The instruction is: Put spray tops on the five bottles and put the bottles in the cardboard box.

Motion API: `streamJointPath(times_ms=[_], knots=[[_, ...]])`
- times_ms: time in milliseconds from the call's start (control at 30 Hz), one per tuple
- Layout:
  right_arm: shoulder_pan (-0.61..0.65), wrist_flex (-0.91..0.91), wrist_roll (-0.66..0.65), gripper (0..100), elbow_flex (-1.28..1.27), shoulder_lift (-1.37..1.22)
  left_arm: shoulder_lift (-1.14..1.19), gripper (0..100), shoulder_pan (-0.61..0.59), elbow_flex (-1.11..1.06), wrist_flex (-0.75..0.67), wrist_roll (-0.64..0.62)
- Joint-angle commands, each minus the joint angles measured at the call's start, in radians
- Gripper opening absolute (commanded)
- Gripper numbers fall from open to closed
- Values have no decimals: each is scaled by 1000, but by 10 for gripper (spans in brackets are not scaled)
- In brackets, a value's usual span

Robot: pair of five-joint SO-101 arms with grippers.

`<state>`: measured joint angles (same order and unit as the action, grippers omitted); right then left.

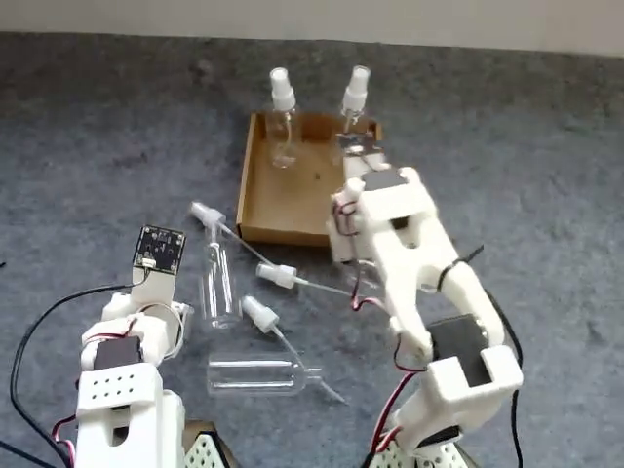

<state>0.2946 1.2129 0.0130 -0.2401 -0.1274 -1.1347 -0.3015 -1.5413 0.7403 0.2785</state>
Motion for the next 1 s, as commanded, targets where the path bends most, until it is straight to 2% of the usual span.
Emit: streamJointPath(times_ms=[0, 200, 367, 533, 800, 967], knots=[[-127, 2, -49, 195, -4, 22, 4, 147, -2, 2, -20, 6], [-331, 2, -80, 195, -2, 22, 4, 147, -2, 2, -20, 6], [-392, 4, -143, 195, 1, 24, 4, 147, -2, 2, -20, 6], [-352, 104, -161, 195, 54, 39, 4, 147, -1, 2, -20, 6], [-147, 311, -160, 195, 275, 278, 4, 147, -1, 1, -20, 6], [-84, 355, -161, 195, 185, 338, 4, 147, -1, 1, -20, 6]])
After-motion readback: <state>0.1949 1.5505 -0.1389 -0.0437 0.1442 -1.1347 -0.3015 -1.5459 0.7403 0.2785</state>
